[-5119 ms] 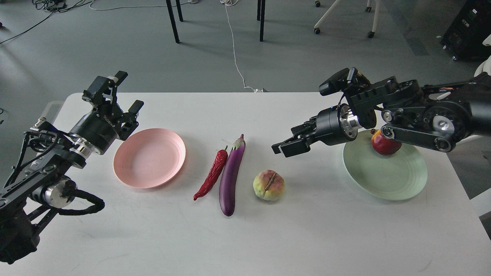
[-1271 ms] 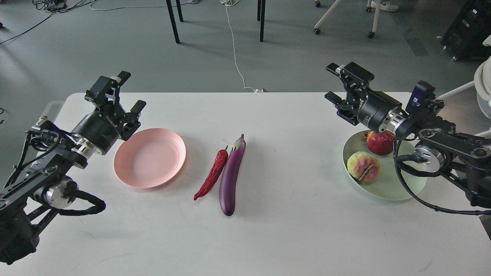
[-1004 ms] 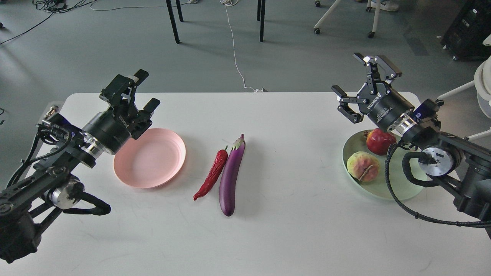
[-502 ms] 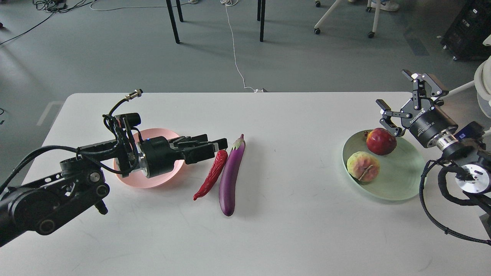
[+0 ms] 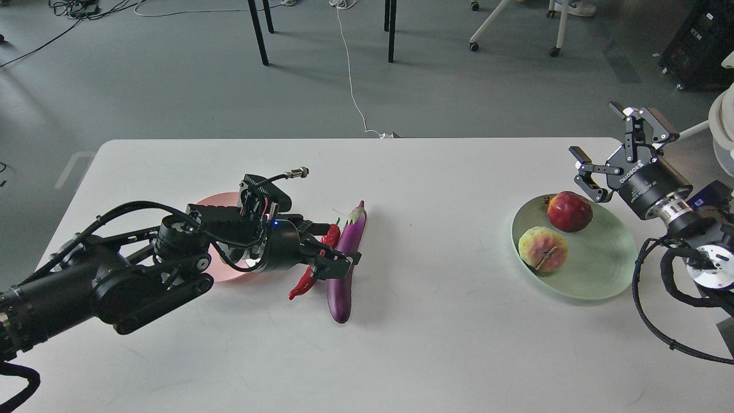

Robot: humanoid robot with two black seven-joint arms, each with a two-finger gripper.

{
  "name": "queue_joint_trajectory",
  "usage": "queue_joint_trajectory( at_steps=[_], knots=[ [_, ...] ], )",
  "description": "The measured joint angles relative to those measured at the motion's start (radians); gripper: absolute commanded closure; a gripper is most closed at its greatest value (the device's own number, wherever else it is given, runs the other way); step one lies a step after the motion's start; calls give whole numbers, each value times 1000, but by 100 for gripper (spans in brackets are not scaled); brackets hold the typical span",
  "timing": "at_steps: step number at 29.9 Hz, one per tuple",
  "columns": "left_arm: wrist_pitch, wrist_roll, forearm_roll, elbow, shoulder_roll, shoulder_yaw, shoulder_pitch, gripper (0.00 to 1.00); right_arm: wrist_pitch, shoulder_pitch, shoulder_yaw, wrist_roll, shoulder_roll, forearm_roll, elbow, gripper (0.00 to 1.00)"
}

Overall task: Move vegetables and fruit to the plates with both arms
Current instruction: 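Reach the left gripper to the purple eggplant and grasp it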

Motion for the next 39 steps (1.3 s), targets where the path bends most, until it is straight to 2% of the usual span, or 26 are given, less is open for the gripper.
queue_joint_trajectory(
  at_steps=[6,14,17,23,24,27,32,36,39],
  knots=[
    [-1,7,12,24,-15,11,1,4,0,-2,1,0,-10,0,0,5],
    [-19,43,14,18,-45,12,8,14,0,-6,1,0,-10,0,0,5],
    [-34,45,17,18,-53,13,8,23,0,-6,1,0,-11,0,0,5],
    [-46,46,21,18,-55,25,4,26,0,-7,1,0,-11,0,0,5],
    [-46,46,21,18,-56,25,4,30,0,-8,1,0,-11,0,0,5],
    [-49,46,21,18,-55,26,3,51,0,-12,1,0,-11,0,1,5],
    [-60,57,20,17,-56,26,3,73,0,-13,2,0,-12,0,1,5],
    [-64,86,20,16,-56,26,3,84,0,-13,2,0,-12,0,2,5],
    [-70,92,20,15,-56,26,1,89,0,-14,2,0,-12,0,2,5]
  ],
)
